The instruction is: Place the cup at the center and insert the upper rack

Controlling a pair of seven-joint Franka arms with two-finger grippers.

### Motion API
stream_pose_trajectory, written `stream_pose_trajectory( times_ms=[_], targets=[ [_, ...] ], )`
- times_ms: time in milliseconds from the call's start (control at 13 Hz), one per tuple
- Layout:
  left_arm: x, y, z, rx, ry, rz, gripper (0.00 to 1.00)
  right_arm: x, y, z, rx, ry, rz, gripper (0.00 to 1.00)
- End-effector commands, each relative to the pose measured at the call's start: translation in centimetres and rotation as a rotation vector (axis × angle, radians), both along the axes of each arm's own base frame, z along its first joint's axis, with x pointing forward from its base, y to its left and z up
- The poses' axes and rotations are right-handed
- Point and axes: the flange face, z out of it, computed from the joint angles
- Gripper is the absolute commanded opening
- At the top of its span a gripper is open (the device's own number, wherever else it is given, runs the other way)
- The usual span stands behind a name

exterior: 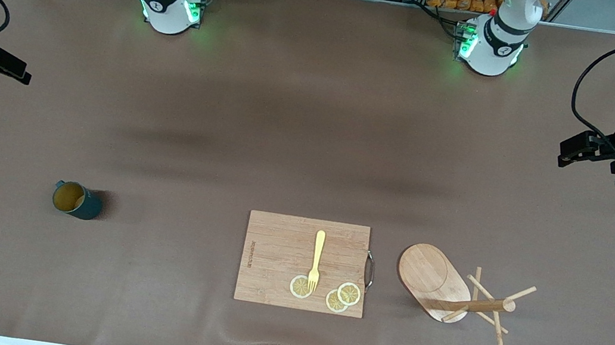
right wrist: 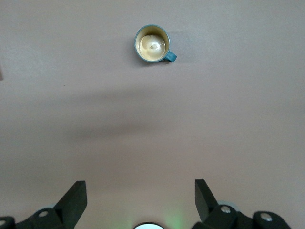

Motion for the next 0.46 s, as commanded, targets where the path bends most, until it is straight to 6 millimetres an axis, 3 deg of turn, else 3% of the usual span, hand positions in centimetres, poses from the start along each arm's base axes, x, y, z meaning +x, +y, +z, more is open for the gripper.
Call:
stream_pose_trajectory(
  times_ms=[0, 385],
  targets=[
    [-0.03, -0.48, -0.07, 0.02, 0.007, 0.023, 1.0, -0.04, -0.03, 0.17, 0.002, -0.005, -0.013, 1.0],
    [0.18, -0.12, -0.32, 0.02, 0.01, 0.035, 1.0, 0.21, 0.07, 0.05, 0.003, -0.005, -0.009, 1.0]
  ],
)
